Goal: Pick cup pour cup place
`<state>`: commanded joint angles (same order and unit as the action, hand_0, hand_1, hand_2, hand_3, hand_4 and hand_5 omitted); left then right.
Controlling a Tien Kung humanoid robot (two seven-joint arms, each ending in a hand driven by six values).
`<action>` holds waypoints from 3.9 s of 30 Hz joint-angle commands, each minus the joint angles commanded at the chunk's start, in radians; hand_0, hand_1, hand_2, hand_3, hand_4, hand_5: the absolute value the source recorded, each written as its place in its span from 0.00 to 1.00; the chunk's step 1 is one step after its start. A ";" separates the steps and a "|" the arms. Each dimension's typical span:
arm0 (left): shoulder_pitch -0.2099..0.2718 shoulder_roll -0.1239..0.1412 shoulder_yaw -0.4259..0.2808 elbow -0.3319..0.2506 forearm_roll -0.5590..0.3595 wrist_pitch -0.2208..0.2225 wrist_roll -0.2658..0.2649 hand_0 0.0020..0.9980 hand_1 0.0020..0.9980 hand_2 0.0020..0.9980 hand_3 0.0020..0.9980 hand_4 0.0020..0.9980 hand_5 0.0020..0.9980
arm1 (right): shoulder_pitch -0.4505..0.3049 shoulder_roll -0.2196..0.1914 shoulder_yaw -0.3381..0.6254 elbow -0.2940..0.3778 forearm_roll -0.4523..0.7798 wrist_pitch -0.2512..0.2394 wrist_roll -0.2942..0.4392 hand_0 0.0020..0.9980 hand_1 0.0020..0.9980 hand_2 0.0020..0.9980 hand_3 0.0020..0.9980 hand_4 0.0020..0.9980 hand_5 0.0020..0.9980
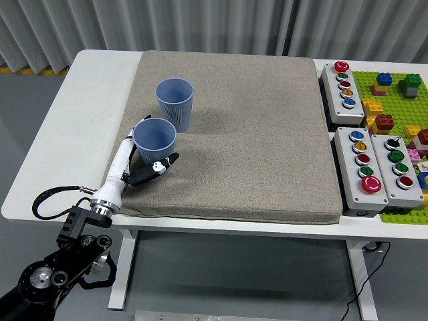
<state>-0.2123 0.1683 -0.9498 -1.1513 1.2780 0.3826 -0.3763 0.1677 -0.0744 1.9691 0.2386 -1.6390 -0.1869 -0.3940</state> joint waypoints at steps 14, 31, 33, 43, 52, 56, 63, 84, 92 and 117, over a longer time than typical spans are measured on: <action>0.040 0.024 -0.028 -0.058 0.011 -0.018 0.013 0.89 0.93 1.00 1.00 0.99 0.50 | -0.005 0.001 0.005 0.000 -0.015 0.004 -0.003 0.64 0.60 0.51 0.58 0.00 0.00; 0.079 0.051 -0.068 -0.178 0.029 -0.023 0.030 0.90 0.94 1.00 1.00 1.00 0.54 | -0.008 0.001 0.012 0.001 -0.027 0.010 -0.007 0.64 0.60 0.51 0.58 0.00 0.00; 0.081 0.052 -0.083 -0.203 0.021 -0.015 0.025 0.90 0.94 1.00 1.00 1.00 0.58 | -0.008 0.001 0.013 0.000 -0.030 0.011 -0.008 0.64 0.60 0.51 0.58 0.00 0.00; 0.068 0.029 -0.171 -0.274 -0.267 0.018 -0.094 0.88 0.89 1.00 1.00 0.90 1.00 | -0.005 0.003 0.011 0.000 -0.028 0.011 -0.008 0.64 0.60 0.51 0.58 0.00 0.00; 0.062 0.021 -0.229 -0.272 -0.631 -0.128 -0.103 0.88 0.89 0.97 0.99 0.83 1.00 | -0.002 0.003 0.007 -0.001 -0.024 0.010 -0.008 0.64 0.60 0.51 0.58 0.00 0.00; 0.063 0.018 -0.232 -0.267 -0.716 -0.139 -0.102 0.88 0.89 0.97 0.99 0.82 1.00 | -0.002 0.003 0.008 0.000 -0.026 0.010 -0.009 0.64 0.60 0.51 0.58 0.00 0.00; 0.063 0.016 -0.232 -0.273 -0.690 -0.127 -0.103 0.88 0.89 0.97 0.99 0.81 1.00 | -0.002 0.003 0.009 0.000 -0.026 0.010 -0.009 0.64 0.60 0.51 0.58 0.00 0.00; 0.065 0.018 -0.234 -0.291 -0.618 -0.102 -0.083 0.88 0.89 0.97 0.98 0.81 1.00 | -0.002 0.002 0.011 0.000 -0.027 0.010 -0.009 0.64 0.60 0.51 0.58 0.00 0.00; 0.069 0.018 -0.235 -0.296 -0.600 -0.097 -0.079 0.88 0.89 0.97 0.99 0.81 1.00 | -0.004 0.003 0.011 0.001 -0.026 0.007 -0.011 0.64 0.60 0.51 0.58 0.00 0.00; 0.072 0.015 -0.225 -0.325 -0.575 -0.061 -0.082 0.88 0.88 0.97 0.98 0.81 1.00 | -0.005 0.002 0.011 0.001 -0.030 0.007 -0.010 0.64 0.60 0.51 0.58 0.00 0.00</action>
<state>-0.1407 0.1833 -1.1751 -1.4758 0.7030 0.3218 -0.4580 0.1630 -0.0724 1.9802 0.2394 -1.6687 -0.1797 -0.4043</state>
